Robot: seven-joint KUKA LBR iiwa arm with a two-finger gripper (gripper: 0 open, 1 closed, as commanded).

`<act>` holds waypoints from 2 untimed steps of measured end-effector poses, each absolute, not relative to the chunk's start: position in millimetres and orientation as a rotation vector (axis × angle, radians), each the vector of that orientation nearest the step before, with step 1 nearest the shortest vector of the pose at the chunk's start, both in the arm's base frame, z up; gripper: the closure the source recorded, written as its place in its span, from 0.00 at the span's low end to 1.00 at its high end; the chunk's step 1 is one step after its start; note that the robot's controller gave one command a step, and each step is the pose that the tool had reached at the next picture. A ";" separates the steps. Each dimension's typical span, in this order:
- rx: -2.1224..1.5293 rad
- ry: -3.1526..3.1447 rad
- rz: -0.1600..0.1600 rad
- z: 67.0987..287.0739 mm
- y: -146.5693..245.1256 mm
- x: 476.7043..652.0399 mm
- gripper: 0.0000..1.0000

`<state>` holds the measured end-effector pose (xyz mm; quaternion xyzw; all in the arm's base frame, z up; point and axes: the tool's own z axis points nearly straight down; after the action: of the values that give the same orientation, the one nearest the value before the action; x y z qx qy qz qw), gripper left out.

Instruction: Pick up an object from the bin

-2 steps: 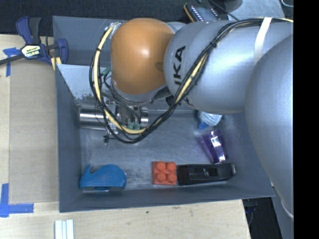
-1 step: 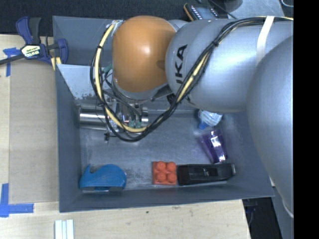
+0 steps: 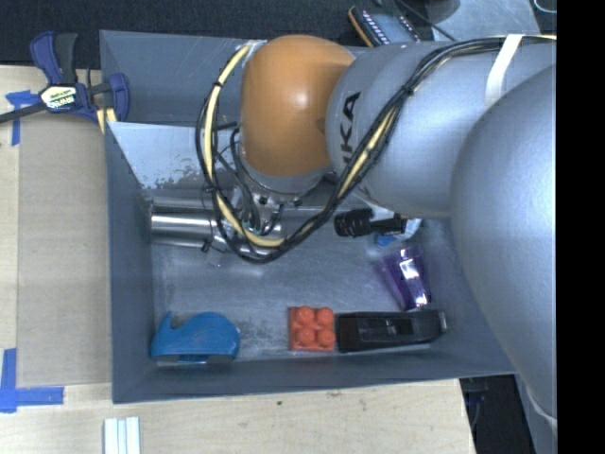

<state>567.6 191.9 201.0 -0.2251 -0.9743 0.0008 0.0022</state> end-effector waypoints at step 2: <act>-0.037 -3.139 0.001 116.9 147.8 623.4 0.00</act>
Offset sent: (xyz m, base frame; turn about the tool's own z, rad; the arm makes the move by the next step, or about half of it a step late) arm 0.0540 -0.0417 -0.0803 -0.4316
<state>623.4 147.8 116.9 -0.0119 -0.9999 0.0003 0.0010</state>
